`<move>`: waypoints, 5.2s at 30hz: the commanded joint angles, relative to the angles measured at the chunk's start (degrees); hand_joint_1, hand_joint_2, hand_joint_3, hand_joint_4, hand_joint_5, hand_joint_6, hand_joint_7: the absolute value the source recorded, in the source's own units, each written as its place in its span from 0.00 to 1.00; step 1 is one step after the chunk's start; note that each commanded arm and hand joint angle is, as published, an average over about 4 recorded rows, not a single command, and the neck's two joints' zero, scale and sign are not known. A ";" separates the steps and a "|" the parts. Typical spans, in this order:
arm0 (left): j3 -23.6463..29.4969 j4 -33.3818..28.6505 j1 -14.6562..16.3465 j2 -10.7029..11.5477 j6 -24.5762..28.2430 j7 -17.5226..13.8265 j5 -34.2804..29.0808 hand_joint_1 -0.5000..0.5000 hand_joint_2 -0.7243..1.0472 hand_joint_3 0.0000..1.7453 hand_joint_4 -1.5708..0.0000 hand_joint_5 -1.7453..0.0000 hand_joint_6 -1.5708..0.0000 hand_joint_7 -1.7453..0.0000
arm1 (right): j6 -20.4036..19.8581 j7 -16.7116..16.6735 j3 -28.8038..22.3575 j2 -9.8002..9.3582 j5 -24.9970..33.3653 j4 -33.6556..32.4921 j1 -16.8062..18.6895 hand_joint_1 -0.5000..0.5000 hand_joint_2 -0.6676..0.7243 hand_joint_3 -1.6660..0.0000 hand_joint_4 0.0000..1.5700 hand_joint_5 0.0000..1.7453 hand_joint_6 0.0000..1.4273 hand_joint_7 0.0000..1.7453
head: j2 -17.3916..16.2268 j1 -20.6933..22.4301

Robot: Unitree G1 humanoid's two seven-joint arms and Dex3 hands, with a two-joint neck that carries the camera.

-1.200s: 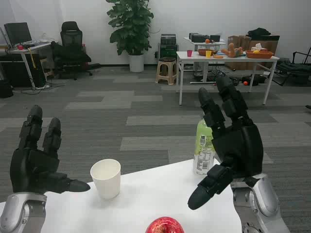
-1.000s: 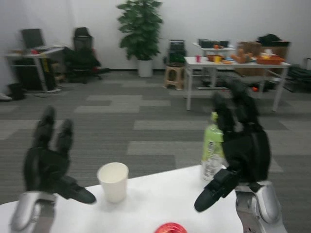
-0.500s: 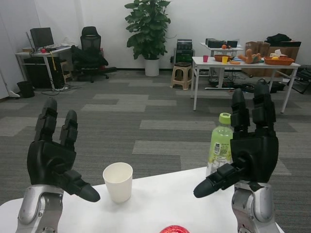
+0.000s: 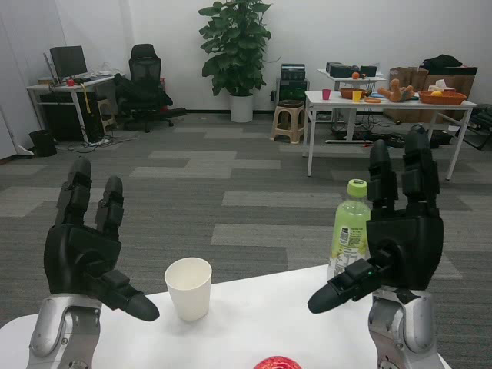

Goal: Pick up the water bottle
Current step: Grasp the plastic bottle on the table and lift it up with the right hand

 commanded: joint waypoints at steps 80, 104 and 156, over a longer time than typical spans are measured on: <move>-1.31 5.21 0.03 -0.56 -2.41 2.78 -0.81 0.00 0.00 0.05 1.00 1.00 1.00 1.00 | 22.43 5.41 -7.13 2.50 7.32 36.84 -8.69 0.04 0.95 1.00 0.00 0.00 0.00 0.00 | -13.53 -45.08; -1.37 5.37 0.28 -0.12 -3.07 3.29 -1.00 0.00 0.00 0.05 1.00 1.00 1.00 1.00 | 20.80 4.99 -7.76 2.41 4.44 40.95 -13.20 0.04 0.91 1.00 0.00 0.00 0.00 0.00 | -12.26 -49.07; -2.01 5.48 -0.58 -0.03 -2.96 3.62 -0.94 0.00 0.00 0.05 1.00 1.00 1.00 1.00 | 25.92 1.89 -7.32 0.02 -5.51 59.74 -26.51 0.04 0.64 1.00 0.00 0.00 0.00 0.00 | -9.44 -47.35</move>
